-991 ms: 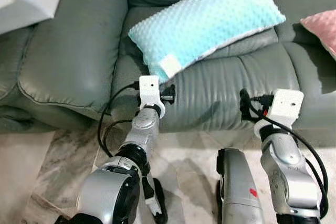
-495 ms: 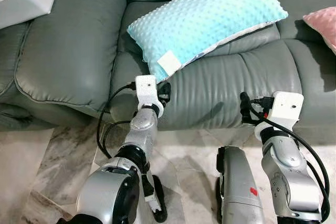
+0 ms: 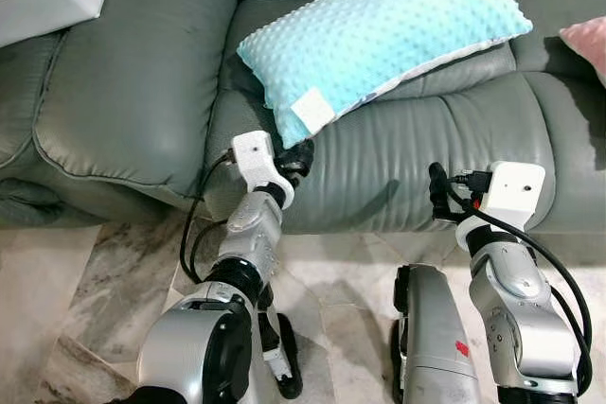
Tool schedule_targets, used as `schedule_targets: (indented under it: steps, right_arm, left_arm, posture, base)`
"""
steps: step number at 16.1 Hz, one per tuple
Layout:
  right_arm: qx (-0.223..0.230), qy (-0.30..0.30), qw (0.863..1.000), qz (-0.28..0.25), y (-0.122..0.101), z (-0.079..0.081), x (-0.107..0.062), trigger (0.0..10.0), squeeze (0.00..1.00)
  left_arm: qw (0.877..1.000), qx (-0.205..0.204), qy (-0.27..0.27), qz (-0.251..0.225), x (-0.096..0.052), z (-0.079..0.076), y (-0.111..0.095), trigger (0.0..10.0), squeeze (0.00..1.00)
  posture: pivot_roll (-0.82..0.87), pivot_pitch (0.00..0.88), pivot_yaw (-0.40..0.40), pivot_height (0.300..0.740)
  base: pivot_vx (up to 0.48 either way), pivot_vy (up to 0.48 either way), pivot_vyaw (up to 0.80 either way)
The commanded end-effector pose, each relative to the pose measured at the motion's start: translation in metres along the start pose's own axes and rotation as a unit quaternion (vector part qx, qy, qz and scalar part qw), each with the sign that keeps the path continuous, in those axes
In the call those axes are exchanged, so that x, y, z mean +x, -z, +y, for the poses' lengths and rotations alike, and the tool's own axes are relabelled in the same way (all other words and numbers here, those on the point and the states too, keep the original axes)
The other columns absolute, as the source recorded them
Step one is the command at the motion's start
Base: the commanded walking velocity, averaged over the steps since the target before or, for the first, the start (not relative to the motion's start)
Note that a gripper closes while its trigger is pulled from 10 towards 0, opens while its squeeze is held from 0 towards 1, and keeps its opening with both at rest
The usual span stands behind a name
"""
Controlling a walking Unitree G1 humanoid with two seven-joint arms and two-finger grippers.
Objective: Move the pillow to the sofa
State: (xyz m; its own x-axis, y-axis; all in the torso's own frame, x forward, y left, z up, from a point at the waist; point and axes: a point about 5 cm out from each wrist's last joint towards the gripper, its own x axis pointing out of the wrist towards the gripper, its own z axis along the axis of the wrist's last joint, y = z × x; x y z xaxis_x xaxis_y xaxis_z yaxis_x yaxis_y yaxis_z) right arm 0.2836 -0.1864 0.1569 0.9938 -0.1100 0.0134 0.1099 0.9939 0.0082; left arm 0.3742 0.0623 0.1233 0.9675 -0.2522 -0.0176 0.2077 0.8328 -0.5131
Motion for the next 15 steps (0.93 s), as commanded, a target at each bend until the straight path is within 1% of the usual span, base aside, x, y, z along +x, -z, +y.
schedule_targets:
  steps: [1,2,3,4,5,6,9,11,13,14,15]
  right_arm:
    - [0.005,-0.009,1.0,0.019,0.009,0.004,-0.002,10.0,0.0]
    - [0.005,-0.01,1.0,0.019,0.009,0.004,-0.001,10.0,0.0]
    - [0.006,-0.01,1.0,0.019,0.009,0.004,0.0,10.0,0.0]
    - [0.008,-0.011,1.0,0.019,0.009,0.005,0.0,10.0,0.0]
    - [0.009,-0.012,1.0,0.018,0.009,0.006,0.0,10.0,0.0]
    - [0.01,-0.013,1.0,0.018,0.008,0.007,-0.001,10.0,0.0]
    - [0.012,-0.013,1.0,0.018,0.008,0.007,-0.001,10.0,0.0]
    - [0.011,-0.013,1.0,0.019,0.009,0.006,-0.001,10.0,0.0]
    - [0.012,-0.014,1.0,0.018,0.009,0.007,0.0,10.0,0.0]
    - [0.012,-0.014,1.0,0.018,0.009,0.008,0.0,10.0,0.0]
    - [0.014,-0.014,1.0,0.017,0.008,0.009,-0.001,10.0,0.0]
  left_arm:
    - [0.997,-0.061,-0.015,0.048,-0.011,-0.001,0.032,10.0,1.0]
    - [0.996,-0.08,-0.01,0.048,-0.01,-0.002,0.032,10.0,1.0]
    - [0.995,-0.081,-0.005,0.052,-0.009,-0.005,0.032,10.0,1.0]
    - [0.995,-0.084,-0.016,0.057,-0.009,-0.005,0.033,10.0,0.05]
    - [0.994,-0.091,-0.022,0.059,-0.008,-0.005,0.033,10.0,0.0]
    - [0.992,-0.113,-0.02,0.054,-0.007,-0.008,0.032,10.0,0.0]
    - [0.986,-0.16,-0.026,0.052,-0.004,-0.016,0.031,10.0,0.0]
    - [0.983,-0.171,-0.031,0.054,-0.003,-0.02,0.032,10.0,0.0]
    - [0.979,-0.188,-0.049,0.059,-0.004,-0.018,0.036,10.0,0.0]
    - [0.977,-0.196,-0.059,0.06,-0.005,-0.017,0.038,4.3,0.0]
    - [0.973,-0.212,-0.073,0.061,-0.006,-0.017,0.04,0.0,0.0]
  posture:
    - [-0.2,0.36,0.213,0.581]
    - [-0.19,0.36,0.211,0.581]
    - [-0.19,0.359,0.21,0.581]
    - [-0.19,0.359,0.21,0.581]
    - [-0.19,0.359,0.21,0.581]
    - [-0.19,0.359,0.21,0.581]
    - [-0.2,0.359,0.211,0.581]
    - [-0.2,0.357,0.209,0.581]
    - [-0.2,0.357,0.209,0.581]
    - [-0.2,0.356,0.21,0.581]
    - [-0.2,0.356,0.211,0.581]
  base:
    - [0.0,0.0,0.0]
    - [0.0,0.0,0.0]
    - [0.0,0.0,0.0]
    - [0.0,0.0,0.0]
    - [0.0,0.0,0.0]
    - [0.0,0.0,0.0]
    - [0.0,0.0,0.0]
    - [0.0,0.0,0.0]
    - [0.0,0.0,0.0]
    - [0.0,0.0,0.0]
    - [0.0,0.0,0.0]
